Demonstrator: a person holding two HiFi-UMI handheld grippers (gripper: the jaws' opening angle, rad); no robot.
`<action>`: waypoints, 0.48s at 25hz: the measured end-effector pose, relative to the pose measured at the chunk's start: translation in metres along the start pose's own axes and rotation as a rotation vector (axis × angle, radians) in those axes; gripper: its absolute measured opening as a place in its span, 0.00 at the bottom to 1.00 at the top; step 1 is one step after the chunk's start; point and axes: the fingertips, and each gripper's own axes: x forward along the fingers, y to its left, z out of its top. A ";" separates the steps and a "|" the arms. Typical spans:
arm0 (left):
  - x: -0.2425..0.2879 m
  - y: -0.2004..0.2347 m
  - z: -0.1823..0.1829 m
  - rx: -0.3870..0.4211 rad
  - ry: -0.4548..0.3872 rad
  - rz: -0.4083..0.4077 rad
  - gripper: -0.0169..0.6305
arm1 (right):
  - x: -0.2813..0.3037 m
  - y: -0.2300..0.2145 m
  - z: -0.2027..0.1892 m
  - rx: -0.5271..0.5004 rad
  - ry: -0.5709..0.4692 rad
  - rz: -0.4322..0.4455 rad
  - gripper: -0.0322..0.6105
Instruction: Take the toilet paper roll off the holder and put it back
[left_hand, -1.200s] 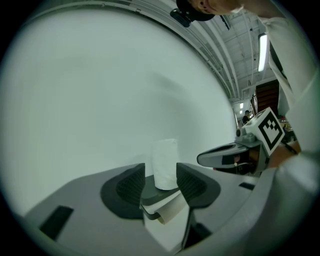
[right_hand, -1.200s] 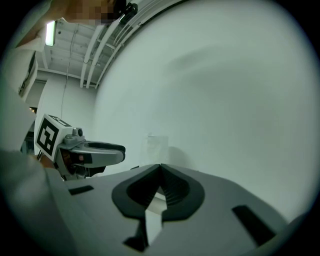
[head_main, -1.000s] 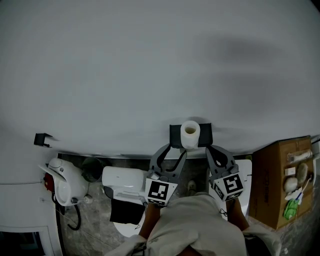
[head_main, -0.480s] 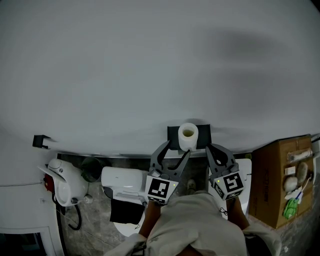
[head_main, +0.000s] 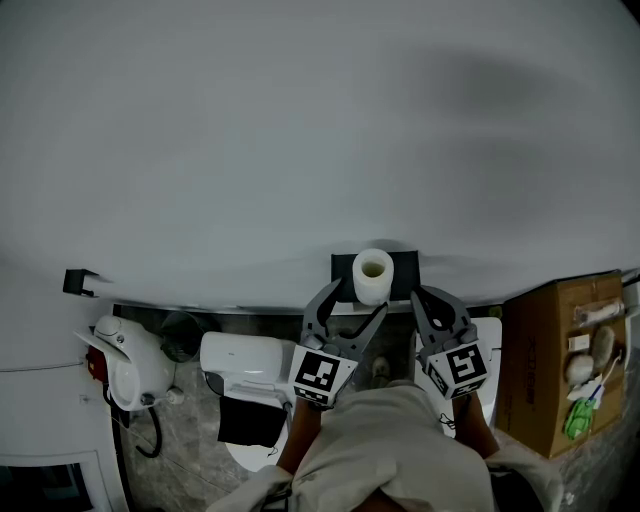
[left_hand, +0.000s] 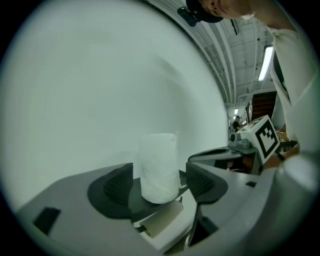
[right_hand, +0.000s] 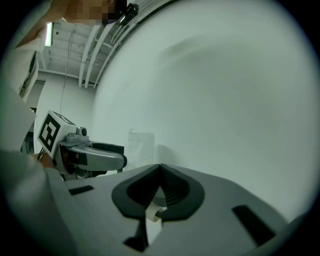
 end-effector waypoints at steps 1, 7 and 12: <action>0.002 -0.001 0.000 0.002 0.004 -0.002 0.53 | 0.000 -0.001 0.000 0.001 0.000 0.000 0.04; 0.012 -0.002 -0.001 0.012 0.016 -0.006 0.54 | 0.000 -0.007 -0.001 0.006 0.000 -0.007 0.04; 0.016 0.000 0.001 0.022 0.017 -0.007 0.54 | 0.000 -0.009 0.000 0.010 -0.001 -0.010 0.04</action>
